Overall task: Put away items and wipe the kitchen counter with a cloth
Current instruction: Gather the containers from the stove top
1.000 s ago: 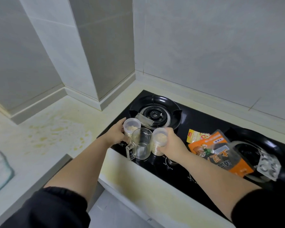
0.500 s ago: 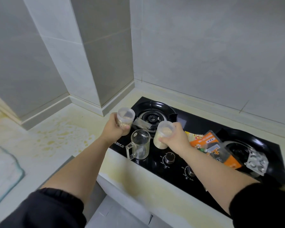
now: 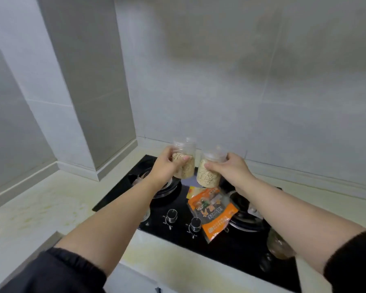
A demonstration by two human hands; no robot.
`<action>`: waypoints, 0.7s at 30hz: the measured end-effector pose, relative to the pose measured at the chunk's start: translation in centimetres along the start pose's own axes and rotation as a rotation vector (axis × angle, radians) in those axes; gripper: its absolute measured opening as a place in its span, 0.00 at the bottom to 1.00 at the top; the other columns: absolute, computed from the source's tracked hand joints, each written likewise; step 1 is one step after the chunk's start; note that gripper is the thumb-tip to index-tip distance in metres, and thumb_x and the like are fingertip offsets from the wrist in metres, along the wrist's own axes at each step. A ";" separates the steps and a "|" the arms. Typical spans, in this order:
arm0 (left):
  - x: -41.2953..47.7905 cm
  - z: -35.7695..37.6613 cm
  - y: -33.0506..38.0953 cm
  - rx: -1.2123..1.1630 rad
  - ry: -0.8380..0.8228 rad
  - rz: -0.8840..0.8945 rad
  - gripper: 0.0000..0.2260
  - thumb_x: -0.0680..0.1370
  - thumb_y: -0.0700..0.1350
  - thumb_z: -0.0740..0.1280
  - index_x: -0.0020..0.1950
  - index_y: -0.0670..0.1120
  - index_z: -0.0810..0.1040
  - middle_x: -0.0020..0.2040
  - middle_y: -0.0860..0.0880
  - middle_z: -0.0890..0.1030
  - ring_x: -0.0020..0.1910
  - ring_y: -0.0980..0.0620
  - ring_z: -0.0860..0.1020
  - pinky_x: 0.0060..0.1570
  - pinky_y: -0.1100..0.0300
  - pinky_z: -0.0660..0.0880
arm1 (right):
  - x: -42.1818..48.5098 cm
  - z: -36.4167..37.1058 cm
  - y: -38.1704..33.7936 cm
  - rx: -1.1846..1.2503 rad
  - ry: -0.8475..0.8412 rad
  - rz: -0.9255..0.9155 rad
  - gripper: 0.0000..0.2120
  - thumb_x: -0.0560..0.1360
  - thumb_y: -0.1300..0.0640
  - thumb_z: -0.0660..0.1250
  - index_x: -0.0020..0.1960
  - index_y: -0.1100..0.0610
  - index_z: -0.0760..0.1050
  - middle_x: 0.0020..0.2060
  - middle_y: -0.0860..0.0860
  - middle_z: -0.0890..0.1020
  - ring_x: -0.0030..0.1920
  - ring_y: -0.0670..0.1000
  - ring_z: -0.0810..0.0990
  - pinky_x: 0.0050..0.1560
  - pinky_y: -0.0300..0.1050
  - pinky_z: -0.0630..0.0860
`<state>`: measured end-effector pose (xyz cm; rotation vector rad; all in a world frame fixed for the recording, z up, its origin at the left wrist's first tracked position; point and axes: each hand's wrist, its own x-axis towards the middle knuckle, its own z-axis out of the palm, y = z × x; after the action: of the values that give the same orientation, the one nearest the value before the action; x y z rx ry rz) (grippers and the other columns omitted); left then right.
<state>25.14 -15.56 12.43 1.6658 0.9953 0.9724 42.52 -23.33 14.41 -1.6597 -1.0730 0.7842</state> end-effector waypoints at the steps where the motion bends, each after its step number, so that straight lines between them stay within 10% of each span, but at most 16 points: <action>1: -0.4 2.0 1.5 -0.012 -0.034 0.015 0.10 0.77 0.43 0.67 0.58 0.44 0.73 0.50 0.50 0.79 0.49 0.53 0.78 0.40 0.69 0.73 | -0.9 -2.2 -0.3 0.029 0.018 -0.025 0.15 0.66 0.57 0.77 0.49 0.56 0.76 0.43 0.48 0.82 0.41 0.44 0.80 0.36 0.37 0.74; 8: -5.3 17.1 11.8 -0.116 -0.168 0.092 0.18 0.79 0.50 0.64 0.67 0.44 0.70 0.61 0.42 0.77 0.55 0.49 0.77 0.51 0.57 0.75 | -8.5 -19.9 -0.2 0.159 0.133 -0.134 0.18 0.69 0.56 0.75 0.58 0.55 0.77 0.49 0.52 0.84 0.49 0.50 0.83 0.53 0.48 0.79; 17: -11.6 33.2 27.9 -0.165 -0.243 0.254 0.22 0.82 0.50 0.58 0.74 0.44 0.60 0.66 0.43 0.71 0.59 0.48 0.73 0.54 0.57 0.71 | -16.3 -39.5 -2.9 0.086 0.272 -0.223 0.27 0.77 0.46 0.64 0.69 0.57 0.59 0.60 0.53 0.75 0.56 0.51 0.77 0.50 0.45 0.75; 21: -11.8 36.2 34.7 -0.150 -0.291 0.306 0.25 0.81 0.52 0.59 0.75 0.45 0.58 0.66 0.45 0.70 0.59 0.49 0.71 0.58 0.57 0.69 | -18.8 -44.9 -6.2 0.167 0.264 -0.234 0.27 0.74 0.59 0.69 0.67 0.58 0.57 0.53 0.54 0.76 0.46 0.48 0.79 0.43 0.47 0.78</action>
<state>60.31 -45.91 34.60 1.8006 0.4717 0.9400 72.17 -56.70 34.83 -1.4207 -0.9656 0.4738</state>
